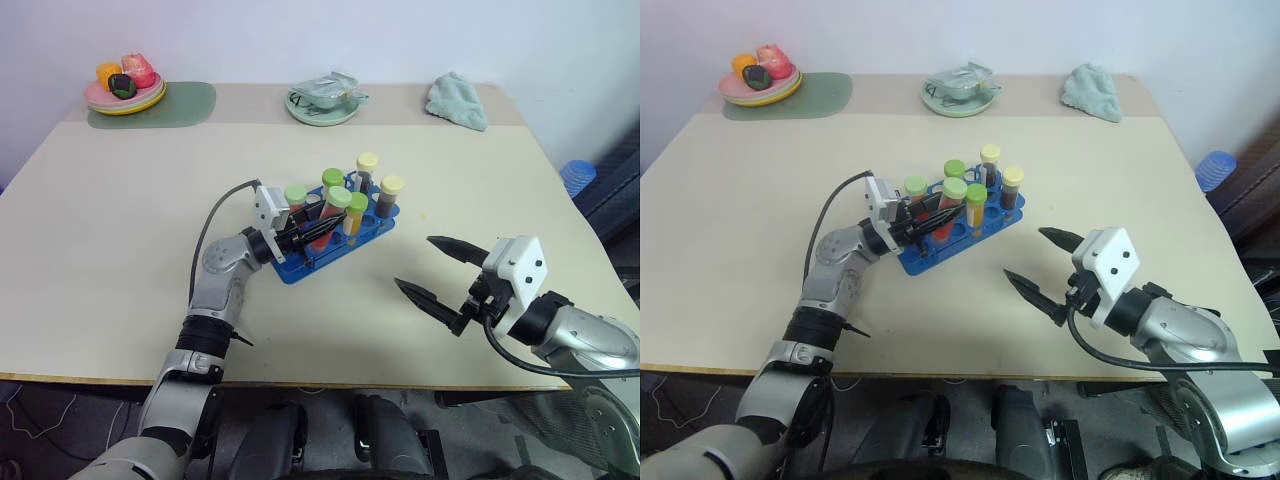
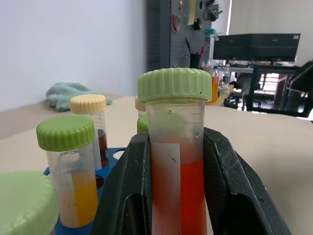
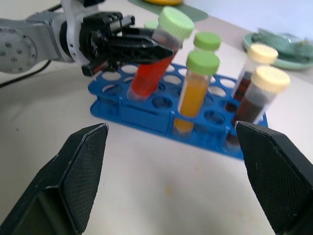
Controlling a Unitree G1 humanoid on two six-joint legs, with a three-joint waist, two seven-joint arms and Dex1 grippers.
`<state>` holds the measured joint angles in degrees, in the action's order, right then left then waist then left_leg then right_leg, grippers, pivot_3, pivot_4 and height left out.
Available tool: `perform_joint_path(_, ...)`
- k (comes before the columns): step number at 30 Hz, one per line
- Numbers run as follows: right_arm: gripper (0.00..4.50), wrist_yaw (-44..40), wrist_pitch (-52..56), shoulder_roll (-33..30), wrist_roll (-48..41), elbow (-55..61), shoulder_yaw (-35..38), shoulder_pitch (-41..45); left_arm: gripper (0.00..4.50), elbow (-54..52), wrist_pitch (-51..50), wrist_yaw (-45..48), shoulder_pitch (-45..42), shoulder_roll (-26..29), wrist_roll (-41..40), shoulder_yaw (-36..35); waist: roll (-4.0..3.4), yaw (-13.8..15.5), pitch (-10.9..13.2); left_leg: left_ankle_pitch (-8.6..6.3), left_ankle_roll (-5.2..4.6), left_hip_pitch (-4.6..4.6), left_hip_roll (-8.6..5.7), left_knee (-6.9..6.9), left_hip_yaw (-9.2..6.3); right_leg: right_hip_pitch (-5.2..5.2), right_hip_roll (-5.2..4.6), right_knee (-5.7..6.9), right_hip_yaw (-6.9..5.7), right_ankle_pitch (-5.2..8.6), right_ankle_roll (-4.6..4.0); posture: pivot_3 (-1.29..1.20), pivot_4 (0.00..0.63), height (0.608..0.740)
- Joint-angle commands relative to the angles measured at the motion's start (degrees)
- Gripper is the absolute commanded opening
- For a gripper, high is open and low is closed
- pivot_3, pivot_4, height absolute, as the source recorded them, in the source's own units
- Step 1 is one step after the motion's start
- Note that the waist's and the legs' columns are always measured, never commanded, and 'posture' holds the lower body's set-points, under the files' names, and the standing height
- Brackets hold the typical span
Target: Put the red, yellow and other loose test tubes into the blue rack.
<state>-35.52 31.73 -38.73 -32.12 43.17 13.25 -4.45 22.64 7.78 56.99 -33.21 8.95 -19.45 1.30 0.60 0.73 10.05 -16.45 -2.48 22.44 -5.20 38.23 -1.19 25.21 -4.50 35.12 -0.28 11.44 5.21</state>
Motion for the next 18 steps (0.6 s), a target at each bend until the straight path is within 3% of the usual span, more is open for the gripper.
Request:
perform_joint_path(1, 4.27, -0.83, -1.26, -0.75, 0.26, -0.59, 0.11, 0.92, 0.77, -2.24, -1.91, -0.95, 1.76, 0.04, -0.67, 0.07, 0.0, 0.0, -0.01, 0.0, 0.0, 0.0, 0.0, 0.0, 0.0, 0.0, 0.0, 0.0, 0.0, 0.0, 0.0, 0.0, 0.15, 0.74)
perform_joint_path(6, 4.27, -1.64, -1.63, -0.96, 0.49, -1.6, -0.27, 2.04, 0.77, -4.64, -3.58, -1.42, 3.33, 0.03, -2.01, 0.06, -0.01, -0.06, -0.01, 0.0, 0.0, 0.0, 0.01, 0.0, 0.0, 0.0, 0.01, 0.01, 0.0, 0.0, 0.0, 0.0, 0.15, 0.74)
perform_joint_path(8, 4.27, -2.04, -1.94, -1.01, 0.7, -2.05, -0.47, 2.36, 1.81, -6.26, -6.45, -0.06, 4.28, 0.78, -3.66, 0.24, -0.01, -0.07, -0.02, 0.0, 0.0, 0.0, 0.01, 0.0, 0.0, 0.0, 0.02, 0.0, 0.0, 0.0, 0.0, 0.0, 0.15, 0.74)
perform_joint_path(13, 4.27, -3.3, -3.5, -0.97, 1.5, -3.89, -1.12, 3.44, 4.16, -8.36, -2.73, -2.47, 6.1, 0.53, -2.78, -1.13, -0.02, 0.06, -0.02, 0.0, 0.0, -0.01, 0.01, 0.0, 0.0, 0.0, 0.02, 0.01, 0.0, 0.0, 0.0, 0.0, 0.15, 0.74)
perform_joint_path(14, 4.27, -3.53, -3.67, -0.98, 1.5, -4.15, -1.09, 3.62, 4.46, -8.61, -2.18, -2.72, 6.28, 0.49, -2.72, -1.25, -0.01, 0.08, -0.01, 0.0, 0.0, 0.0, 0.0, 0.01, 0.0, 0.0, 0.01, 0.01, 0.0, 0.0, 0.0, 0.0, 0.15, 0.74)
perform_joint_path(18, 4.27, -5.12, -5.84, -0.99, 2.93, -6.84, -1.64, 3.84, 4.46, -9.35, -0.38, -3.04, 7.09, 0.61, -2.83, -1.27, -0.01, 0.1, -0.02, 0.0, 0.0, 0.0, 0.0, 0.01, 0.0, -0.01, 0.0, 0.0, 0.0, 0.0, 0.0, 0.0, 0.15, 0.74)
